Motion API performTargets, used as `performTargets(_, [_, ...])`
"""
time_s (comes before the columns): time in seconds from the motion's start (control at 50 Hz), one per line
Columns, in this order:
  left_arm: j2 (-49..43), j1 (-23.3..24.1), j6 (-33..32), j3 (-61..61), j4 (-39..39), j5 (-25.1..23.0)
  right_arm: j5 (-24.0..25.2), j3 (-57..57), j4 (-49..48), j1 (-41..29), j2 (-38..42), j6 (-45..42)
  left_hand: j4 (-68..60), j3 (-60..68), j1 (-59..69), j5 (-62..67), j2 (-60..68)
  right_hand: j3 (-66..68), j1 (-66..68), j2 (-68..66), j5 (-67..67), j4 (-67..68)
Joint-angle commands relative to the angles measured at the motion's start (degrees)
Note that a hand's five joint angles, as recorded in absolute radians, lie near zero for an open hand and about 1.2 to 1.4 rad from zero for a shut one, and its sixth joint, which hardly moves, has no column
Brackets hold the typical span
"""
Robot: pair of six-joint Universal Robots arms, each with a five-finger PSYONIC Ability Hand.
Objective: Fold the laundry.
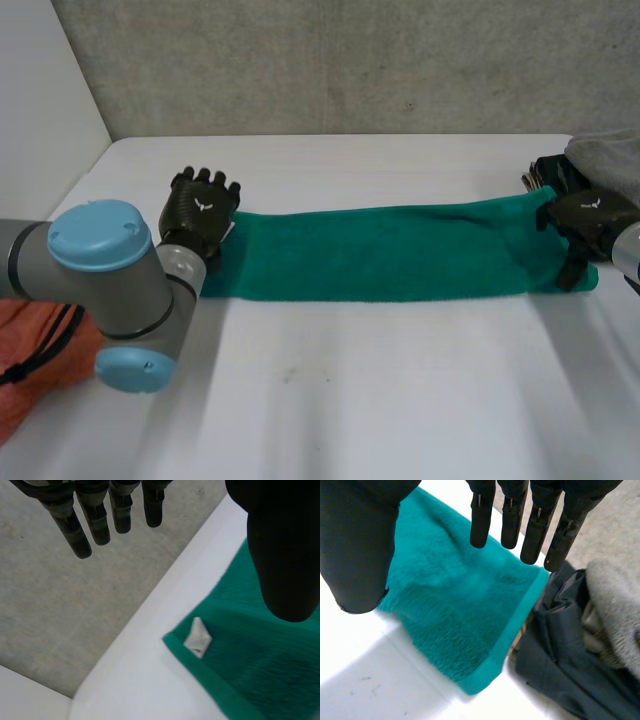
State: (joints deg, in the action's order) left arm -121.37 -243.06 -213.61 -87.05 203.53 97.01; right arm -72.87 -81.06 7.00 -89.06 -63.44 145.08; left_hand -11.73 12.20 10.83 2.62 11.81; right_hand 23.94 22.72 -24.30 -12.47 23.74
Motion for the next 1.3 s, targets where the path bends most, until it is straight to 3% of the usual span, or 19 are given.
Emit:
performTargets(0.02, [0.34,0.04,1.62,-1.99,-0.07,-0.50,3.17,-4.28,-12.06,1.70,4.79,-0.84,0.51,-0.98,0.40,-1.39,-0.59,0.78,2.00,-0.42,-2.24,0.98])
performTargets(0.2, [0.25,-0.04,1.79,-2.16,-0.07,-0.42,2.12,-3.41,-21.41,1.61,13.77,-5.94,0.51,-0.98,0.40,-1.39,-0.59,4.96,6.18,-4.60,-6.43,5.16])
performTargets(0.22, [0.25,-0.04,1.79,-2.25,-0.07,-0.42,1.94,-3.06,-21.41,1.61,14.47,-6.73,0.51,-0.98,0.40,-1.39,-0.59,9.31,10.53,-8.95,-10.78,9.51])
performTargets(0.28, [0.61,-0.13,1.79,-2.69,-0.07,-0.42,-1.12,-1.74,-21.15,1.96,15.45,-9.02,0.51,-0.98,0.40,-1.39,-0.59,55.93,57.15,-55.57,-57.40,56.13])
performTargets(0.34, [1.57,-0.22,1.71,-3.13,-0.07,-0.42,-6.13,-2.08,-20.97,3.01,14.13,-9.37,0.51,-0.98,0.40,-1.39,-0.59,56.06,57.28,-55.70,-57.53,56.26])
performTargets(0.4, [2.62,-0.31,1.79,-3.74,-0.07,-0.33,-7.98,-4.01,-20.80,5.20,10.98,-10.07,0.51,-0.98,0.40,-1.39,-0.59,56.06,57.28,-55.70,-57.53,56.26])
performTargets(0.48, [5.43,-0.39,1.79,-5.76,-0.07,-0.42,-6.33,-7.79,-20.01,10.55,5.10,-14.62,0.51,-0.98,0.40,-1.39,-0.59,56.06,57.28,-55.70,-57.53,56.26])
performTargets(0.62, [9.92,-1.45,1.79,-9.89,-0.15,-0.42,-7.19,-8.24,-19.21,19.26,2.79,-30.69,0.51,-0.98,0.40,-1.39,-0.59,56.06,57.28,-55.70,-57.53,56.26])
performTargets(0.7, [12.11,-1.89,1.88,-12.00,-0.07,-0.50,-7.02,-7.80,-19.83,20.77,2.44,-35.64,0.51,-0.98,0.40,-1.39,-0.59,56.06,57.28,-55.70,-57.53,56.26])
performTargets(0.74, [12.56,-1.89,1.88,-12.36,-0.15,-0.42,-6.76,-7.80,-20.00,18.85,2.00,-34.69,0.51,-0.98,0.40,-1.39,-0.59,56.06,57.28,-55.70,-57.53,56.26])
performTargets(0.9, [13.26,-1.89,1.97,-12.71,-0.15,-0.33,-6.06,-6.31,-25.53,-1.09,-1.95,-24.67,0.68,-1.14,0.23,-1.56,-0.76,56.06,57.28,-55.70,-57.53,56.26])
performTargets(0.98, [13.88,-1.89,1.97,-12.71,-0.15,-0.33,-4.04,-6.31,-31.68,-14.45,-1.87,-23.79,0.51,-0.98,0.40,-1.40,-0.59,56.06,57.28,-55.70,-57.53,56.26])
performTargets(1.0, [14.05,-1.89,2.06,-12.71,-0.15,-0.24,-2.38,-6.39,-34.22,-19.61,-1.26,-23.79,0.68,-1.14,0.23,-1.56,-0.75,56.06,57.28,-55.70,-57.53,56.26])
performTargets(1.08, [14.32,-1.80,2.06,-12.80,-0.15,-0.15,3.24,-5.87,-38.27,-29.29,5.39,-24.14,0.51,-0.98,0.40,-1.39,-0.59,56.06,57.28,-55.70,-57.53,56.26])
performTargets(1.22, [13.79,-1.19,2.06,-12.80,-0.07,-0.15,7.22,-3.06,-38.46,-35.57,16.75,-27.30,0.68,-1.14,0.23,-1.56,-0.76,56.06,57.28,-55.70,-57.53,56.26])
performTargets(1.26, [13.53,-1.10,2.06,-12.36,0.02,-0.15,6.87,-2.70,-38.55,-36.27,18.08,-28.62,0.68,-1.14,0.23,-1.56,-0.76,37.58,38.80,-37.22,-39.04,37.78])
performTargets(1.3, [13.44,-0.92,2.06,-11.83,0.02,-0.15,5.90,-2.96,-38.55,-35.75,17.56,-28.71,0.68,-1.14,0.23,-1.56,-0.76,3.14,4.37,-2.79,-4.61,3.35])
